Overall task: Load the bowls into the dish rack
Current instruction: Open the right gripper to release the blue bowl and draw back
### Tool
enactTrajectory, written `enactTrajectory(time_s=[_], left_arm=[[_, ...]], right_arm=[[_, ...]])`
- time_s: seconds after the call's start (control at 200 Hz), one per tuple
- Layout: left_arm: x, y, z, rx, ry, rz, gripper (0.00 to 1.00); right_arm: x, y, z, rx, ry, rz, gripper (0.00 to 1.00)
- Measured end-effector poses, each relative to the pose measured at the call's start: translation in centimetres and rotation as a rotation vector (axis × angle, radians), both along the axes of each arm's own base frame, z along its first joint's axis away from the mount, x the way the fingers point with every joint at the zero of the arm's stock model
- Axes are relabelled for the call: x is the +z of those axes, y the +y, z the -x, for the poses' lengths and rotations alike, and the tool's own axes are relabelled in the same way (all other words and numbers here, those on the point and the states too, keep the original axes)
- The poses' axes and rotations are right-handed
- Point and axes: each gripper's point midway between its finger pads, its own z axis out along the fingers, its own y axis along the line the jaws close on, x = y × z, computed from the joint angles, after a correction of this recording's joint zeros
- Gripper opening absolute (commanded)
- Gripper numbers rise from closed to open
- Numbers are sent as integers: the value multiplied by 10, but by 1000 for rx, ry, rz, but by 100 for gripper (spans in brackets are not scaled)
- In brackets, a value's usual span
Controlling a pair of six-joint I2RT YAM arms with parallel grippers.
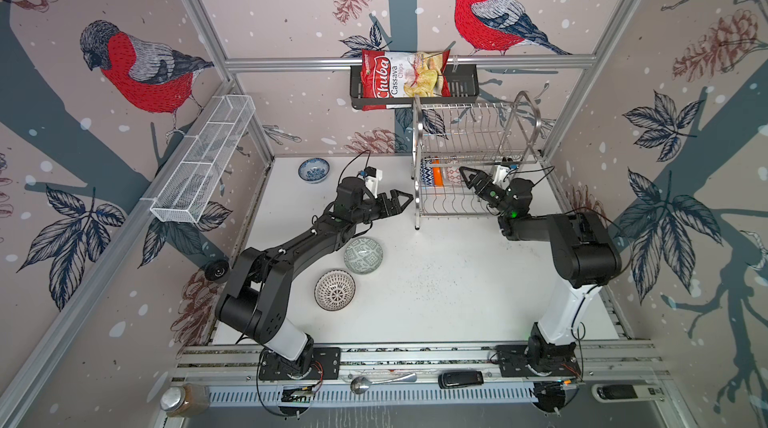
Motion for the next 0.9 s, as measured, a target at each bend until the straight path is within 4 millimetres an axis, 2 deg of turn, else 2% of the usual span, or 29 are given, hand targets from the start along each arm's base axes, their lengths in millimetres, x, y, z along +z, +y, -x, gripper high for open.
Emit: enactTrajectory(time_s=[0.24,0.9], left_arm=[[0,0,0,0,0,0,98],[3,1,0,2,-5,2,97]], right_arm=[[5,7,5,21,-12,-4,100],[4,30,27,81,0,-3,100]])
